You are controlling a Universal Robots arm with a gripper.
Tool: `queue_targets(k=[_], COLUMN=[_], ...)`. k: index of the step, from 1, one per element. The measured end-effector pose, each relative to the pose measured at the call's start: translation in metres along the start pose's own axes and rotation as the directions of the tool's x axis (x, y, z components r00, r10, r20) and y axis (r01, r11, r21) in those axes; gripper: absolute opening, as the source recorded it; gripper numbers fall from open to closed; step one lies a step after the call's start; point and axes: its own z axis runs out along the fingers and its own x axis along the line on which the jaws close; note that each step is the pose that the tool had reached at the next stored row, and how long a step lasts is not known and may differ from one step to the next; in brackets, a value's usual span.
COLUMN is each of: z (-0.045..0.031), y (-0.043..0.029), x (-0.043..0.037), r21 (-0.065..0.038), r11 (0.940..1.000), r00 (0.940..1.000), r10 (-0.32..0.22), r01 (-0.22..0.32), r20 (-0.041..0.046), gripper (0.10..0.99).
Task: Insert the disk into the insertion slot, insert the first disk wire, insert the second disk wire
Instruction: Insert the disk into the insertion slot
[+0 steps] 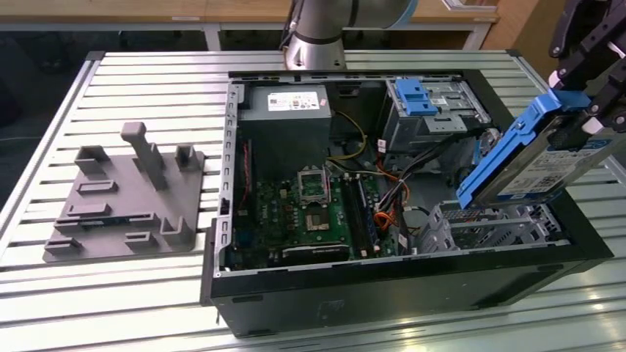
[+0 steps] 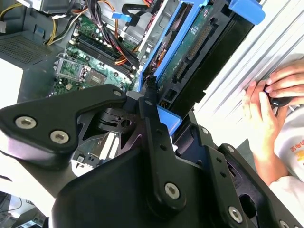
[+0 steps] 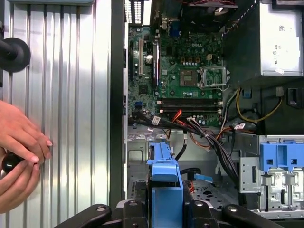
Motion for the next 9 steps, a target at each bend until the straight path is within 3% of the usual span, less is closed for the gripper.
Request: queue_targets(k=[9], z=[0.0001], y=[-0.0013], x=[0.0001], r21=[0.0], r11=[1.0], r00=[1.0], r10=[0.0], r01=[0.0], r20=[-0.0002], gripper=[0.365])
